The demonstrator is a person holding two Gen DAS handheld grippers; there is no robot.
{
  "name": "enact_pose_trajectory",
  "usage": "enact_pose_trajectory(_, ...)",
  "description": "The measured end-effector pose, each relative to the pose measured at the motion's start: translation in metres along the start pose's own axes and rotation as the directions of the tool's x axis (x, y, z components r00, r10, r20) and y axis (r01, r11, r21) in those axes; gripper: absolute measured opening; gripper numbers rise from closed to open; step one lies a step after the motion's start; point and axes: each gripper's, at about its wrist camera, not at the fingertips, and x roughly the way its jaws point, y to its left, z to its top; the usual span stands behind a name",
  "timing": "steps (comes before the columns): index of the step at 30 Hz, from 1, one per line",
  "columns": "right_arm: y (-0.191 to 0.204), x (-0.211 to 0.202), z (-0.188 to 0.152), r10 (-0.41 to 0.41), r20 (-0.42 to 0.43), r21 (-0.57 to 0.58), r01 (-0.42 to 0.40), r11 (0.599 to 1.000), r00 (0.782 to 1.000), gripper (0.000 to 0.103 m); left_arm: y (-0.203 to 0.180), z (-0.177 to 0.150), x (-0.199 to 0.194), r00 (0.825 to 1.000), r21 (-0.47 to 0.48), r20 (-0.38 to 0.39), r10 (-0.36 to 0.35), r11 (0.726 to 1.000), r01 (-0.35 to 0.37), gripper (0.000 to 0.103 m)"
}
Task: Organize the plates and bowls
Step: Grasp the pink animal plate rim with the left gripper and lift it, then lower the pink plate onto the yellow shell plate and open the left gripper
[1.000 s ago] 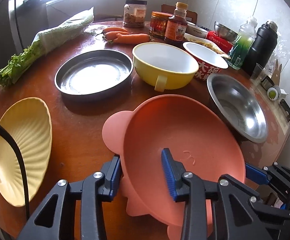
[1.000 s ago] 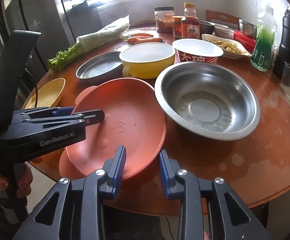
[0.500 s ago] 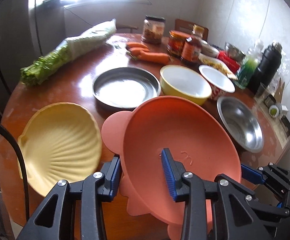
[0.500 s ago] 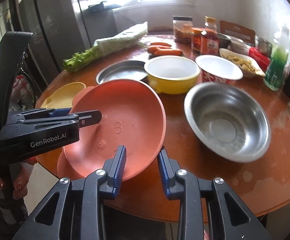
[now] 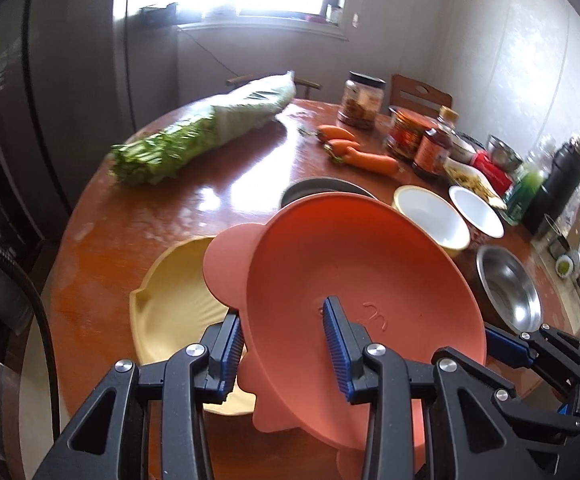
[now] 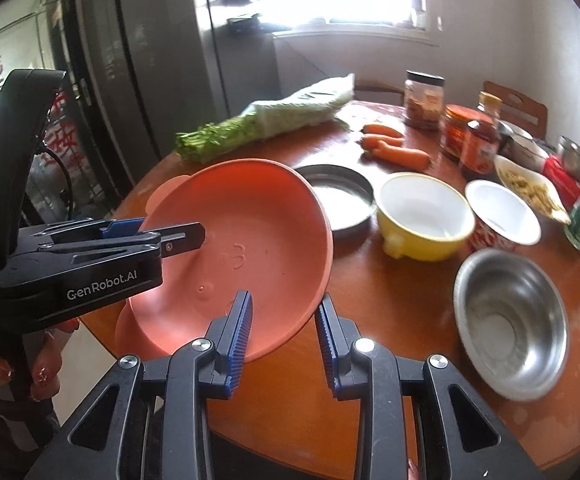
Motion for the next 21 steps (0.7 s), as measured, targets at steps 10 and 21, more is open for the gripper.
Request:
enact_pose_trajectory(10,0.025,0.017,0.027,0.029,0.024,-0.032,-0.029,0.999,0.999,0.034,0.032,0.01,-0.005,0.999,-0.019,0.01,0.034,0.999,-0.034,0.039)
enact_pose_trajectory(21,0.047,0.043,0.043,0.051,-0.001,-0.063,-0.051,0.997,0.999,0.035,0.063,0.017,0.009,0.998,-0.057,-0.005,0.062,0.996,-0.062,0.039)
